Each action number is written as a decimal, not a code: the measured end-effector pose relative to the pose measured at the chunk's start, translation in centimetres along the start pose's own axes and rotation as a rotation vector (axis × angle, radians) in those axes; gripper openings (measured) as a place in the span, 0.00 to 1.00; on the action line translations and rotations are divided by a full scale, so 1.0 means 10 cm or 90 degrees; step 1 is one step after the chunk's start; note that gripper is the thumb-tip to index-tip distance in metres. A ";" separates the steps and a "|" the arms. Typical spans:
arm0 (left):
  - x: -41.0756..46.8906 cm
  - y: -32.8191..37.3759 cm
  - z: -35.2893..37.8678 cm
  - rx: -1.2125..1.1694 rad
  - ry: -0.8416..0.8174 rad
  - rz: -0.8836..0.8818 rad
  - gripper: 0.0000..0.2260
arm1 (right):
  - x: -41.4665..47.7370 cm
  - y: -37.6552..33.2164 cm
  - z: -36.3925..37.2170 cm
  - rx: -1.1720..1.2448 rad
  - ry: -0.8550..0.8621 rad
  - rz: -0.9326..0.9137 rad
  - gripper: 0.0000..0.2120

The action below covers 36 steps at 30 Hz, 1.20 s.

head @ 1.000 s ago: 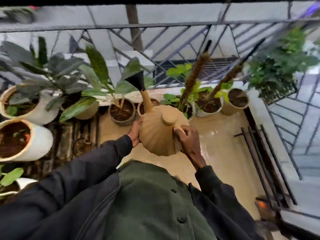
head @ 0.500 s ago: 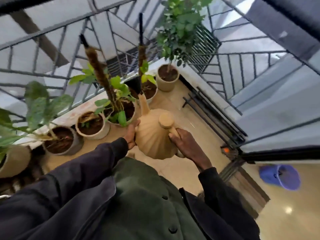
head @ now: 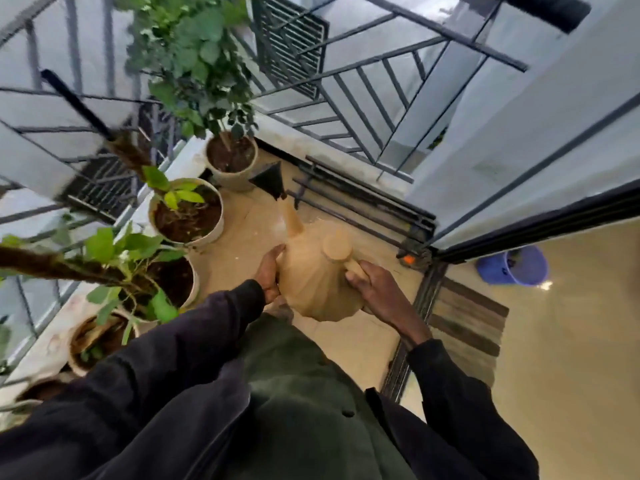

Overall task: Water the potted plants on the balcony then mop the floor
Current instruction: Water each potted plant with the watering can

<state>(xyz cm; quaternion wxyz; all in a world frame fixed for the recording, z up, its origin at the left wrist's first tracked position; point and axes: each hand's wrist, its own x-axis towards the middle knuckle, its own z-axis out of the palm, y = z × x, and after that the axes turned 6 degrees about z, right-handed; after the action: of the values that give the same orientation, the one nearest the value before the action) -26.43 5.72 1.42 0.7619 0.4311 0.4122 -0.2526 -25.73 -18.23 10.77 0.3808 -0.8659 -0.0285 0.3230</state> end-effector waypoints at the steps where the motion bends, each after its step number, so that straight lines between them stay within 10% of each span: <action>1: 0.08 0.10 0.12 0.004 -0.019 -0.011 0.23 | 0.09 0.03 -0.10 0.007 0.010 0.007 0.16; 29: 3.54 0.51 2.03 -0.089 0.198 -0.062 0.28 | 3.50 1.90 -1.97 -0.054 -0.129 0.010 0.06; 33: 4.60 0.18 1.77 -0.121 0.225 -0.067 0.43 | 4.17 2.41 -1.89 -0.010 -0.156 0.035 0.06; 36: 5.10 0.17 1.86 -0.110 0.190 -0.082 0.33 | 4.62 2.80 -1.75 -0.002 -0.151 0.042 0.05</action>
<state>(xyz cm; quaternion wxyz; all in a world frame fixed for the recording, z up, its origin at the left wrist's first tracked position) 9.64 -10.98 -35.63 0.7090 0.3693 0.5673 -0.1976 15.46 -35.63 -24.31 0.3629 -0.8226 -0.0456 0.4355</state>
